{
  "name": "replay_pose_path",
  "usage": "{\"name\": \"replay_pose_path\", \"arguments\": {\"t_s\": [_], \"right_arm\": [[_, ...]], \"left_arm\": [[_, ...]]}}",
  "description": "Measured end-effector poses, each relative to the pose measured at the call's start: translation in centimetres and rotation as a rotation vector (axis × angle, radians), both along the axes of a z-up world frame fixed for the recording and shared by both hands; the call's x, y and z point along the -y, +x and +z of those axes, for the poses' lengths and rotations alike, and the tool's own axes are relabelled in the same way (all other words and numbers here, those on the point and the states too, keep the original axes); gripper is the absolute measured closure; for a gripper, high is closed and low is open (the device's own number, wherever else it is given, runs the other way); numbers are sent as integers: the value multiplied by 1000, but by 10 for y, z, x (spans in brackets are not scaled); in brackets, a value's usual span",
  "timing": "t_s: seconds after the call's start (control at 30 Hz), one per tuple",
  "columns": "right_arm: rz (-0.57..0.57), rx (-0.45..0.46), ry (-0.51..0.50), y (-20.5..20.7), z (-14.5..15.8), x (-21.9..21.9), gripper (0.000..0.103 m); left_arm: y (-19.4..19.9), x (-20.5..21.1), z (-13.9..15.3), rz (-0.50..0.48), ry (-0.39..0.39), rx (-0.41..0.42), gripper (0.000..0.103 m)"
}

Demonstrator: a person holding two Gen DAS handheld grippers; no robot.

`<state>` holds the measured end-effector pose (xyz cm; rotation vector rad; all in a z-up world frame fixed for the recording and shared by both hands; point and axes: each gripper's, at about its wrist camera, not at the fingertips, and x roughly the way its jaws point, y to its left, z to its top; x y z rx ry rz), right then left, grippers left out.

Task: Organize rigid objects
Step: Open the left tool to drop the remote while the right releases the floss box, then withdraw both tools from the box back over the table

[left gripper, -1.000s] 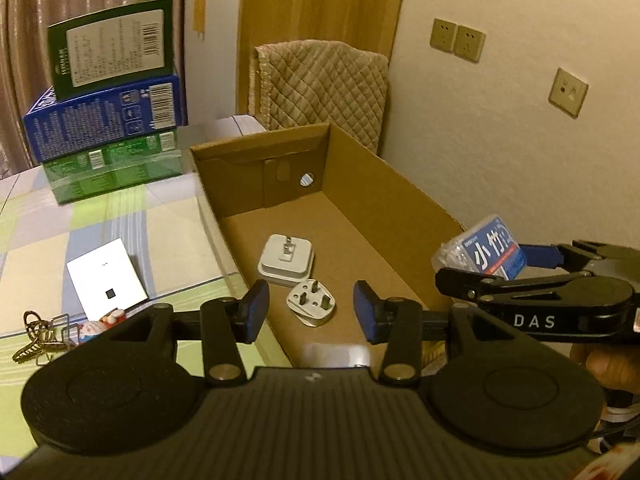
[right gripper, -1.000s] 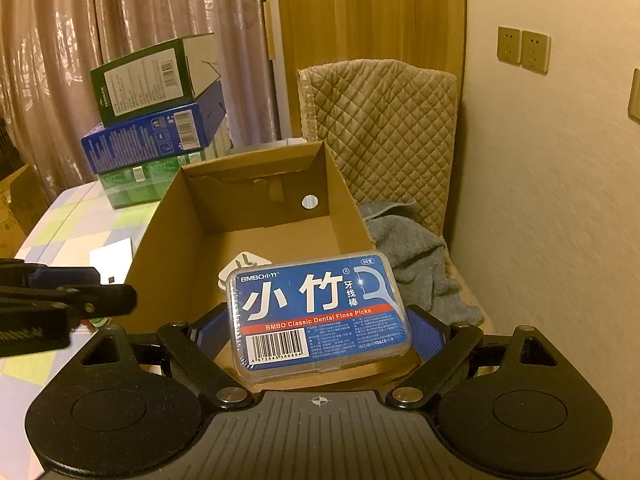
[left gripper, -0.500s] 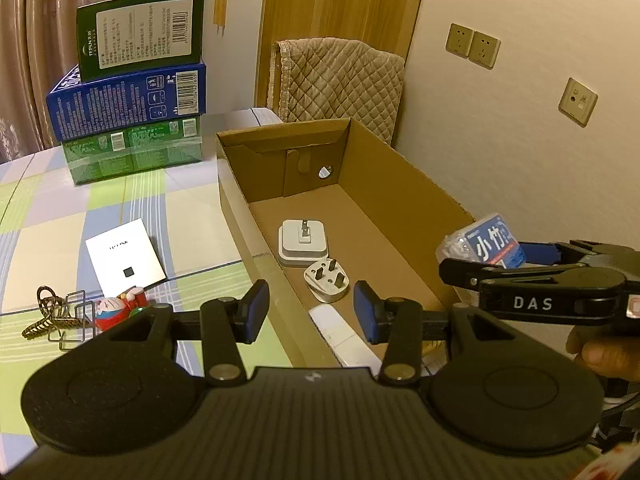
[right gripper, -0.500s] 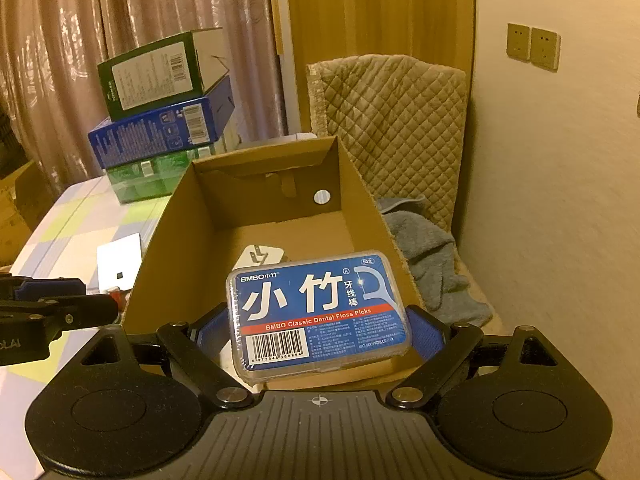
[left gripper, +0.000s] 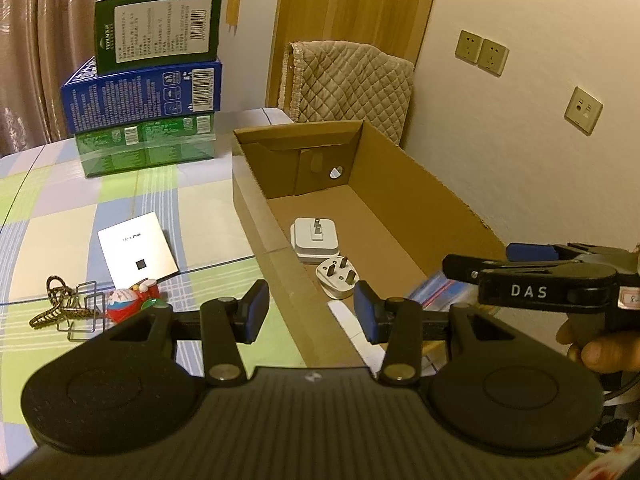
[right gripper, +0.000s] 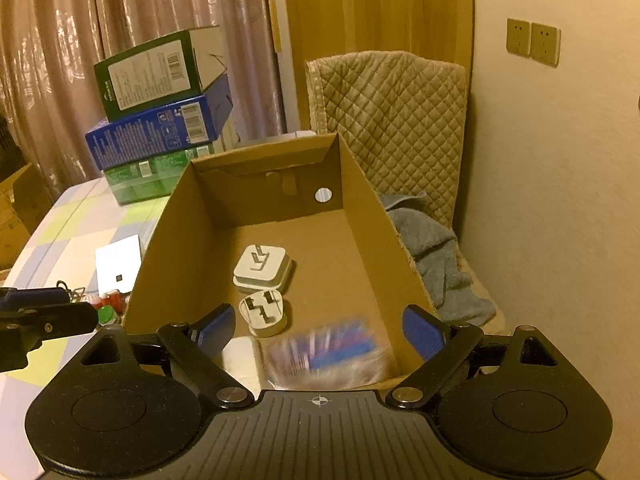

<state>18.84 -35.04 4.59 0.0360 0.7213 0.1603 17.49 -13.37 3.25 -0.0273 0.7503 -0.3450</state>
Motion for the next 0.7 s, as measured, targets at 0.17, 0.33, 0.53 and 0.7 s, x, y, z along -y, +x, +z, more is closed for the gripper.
{"name": "replay_pose_path", "arguments": {"t_s": [0.17,0.33,0.53,0.7], "right_arm": [[-37,42,27,-11,10,5,15],[-81,49,79,-31,20,8,15],[-14,54,85,-65,30,-22,15],[45,47,111,-93,35,-56,15]], "left_arm": [[-9,-17,4,30,-3,11,59],[-22,-40,7,79,-10,13,58],[-44,-69,10,125,-3,22,57],[-69,-103,11,180,9,25,53]]}}
